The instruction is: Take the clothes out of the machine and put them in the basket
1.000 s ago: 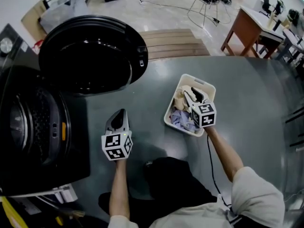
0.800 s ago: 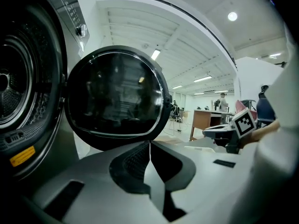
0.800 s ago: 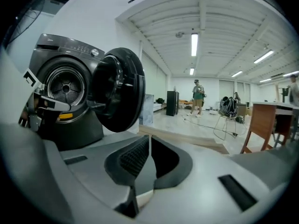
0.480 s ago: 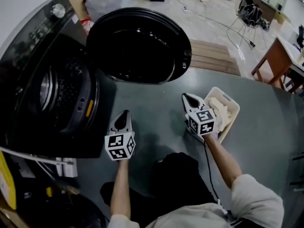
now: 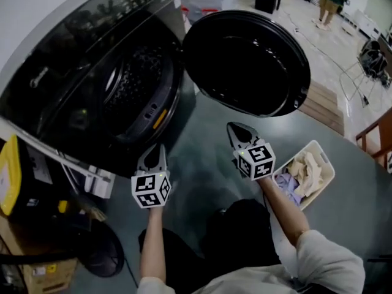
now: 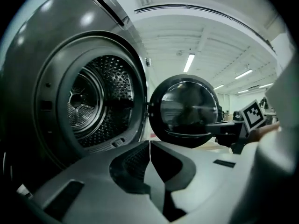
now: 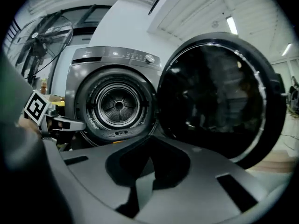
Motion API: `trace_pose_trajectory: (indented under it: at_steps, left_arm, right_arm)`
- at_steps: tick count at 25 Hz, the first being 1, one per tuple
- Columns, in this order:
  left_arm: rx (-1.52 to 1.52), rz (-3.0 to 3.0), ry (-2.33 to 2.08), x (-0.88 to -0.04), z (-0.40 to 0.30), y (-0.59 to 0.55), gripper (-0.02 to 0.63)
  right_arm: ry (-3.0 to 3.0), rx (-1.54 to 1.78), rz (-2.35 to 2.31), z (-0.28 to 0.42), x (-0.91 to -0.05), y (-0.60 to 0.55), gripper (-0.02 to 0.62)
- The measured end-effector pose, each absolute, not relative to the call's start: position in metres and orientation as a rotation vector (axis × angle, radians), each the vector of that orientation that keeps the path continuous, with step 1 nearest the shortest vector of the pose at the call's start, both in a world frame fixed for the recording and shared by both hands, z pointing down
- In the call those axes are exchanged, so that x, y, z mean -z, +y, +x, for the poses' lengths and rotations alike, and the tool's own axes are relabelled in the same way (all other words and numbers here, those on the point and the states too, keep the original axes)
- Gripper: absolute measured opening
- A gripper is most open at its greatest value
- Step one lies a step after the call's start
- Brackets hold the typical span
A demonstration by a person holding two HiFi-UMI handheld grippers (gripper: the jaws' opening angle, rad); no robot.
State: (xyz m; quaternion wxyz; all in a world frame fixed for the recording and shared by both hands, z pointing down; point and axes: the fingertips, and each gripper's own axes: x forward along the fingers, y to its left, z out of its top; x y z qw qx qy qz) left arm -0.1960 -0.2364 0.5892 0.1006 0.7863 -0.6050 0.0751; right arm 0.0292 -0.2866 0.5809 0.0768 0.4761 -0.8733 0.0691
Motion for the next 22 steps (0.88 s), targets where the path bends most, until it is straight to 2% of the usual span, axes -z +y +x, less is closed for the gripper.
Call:
trace_pose_trajectory:
  at_steps: [10, 22]
  left_arm:
    - [-0.207, 2.062, -1.991, -0.559, -0.301, -0.204, 0.025]
    - [-0.189, 1.905, -1.942, -0.378, -0.301, -0.159, 0.025]
  right_arm:
    - [-2.727, -0.230, 1.116, -0.098, -0.544, -0.311, 0.023]
    - [-2.631, -0.232, 1.017, -0.119, -0.360, -0.266, 0.023]
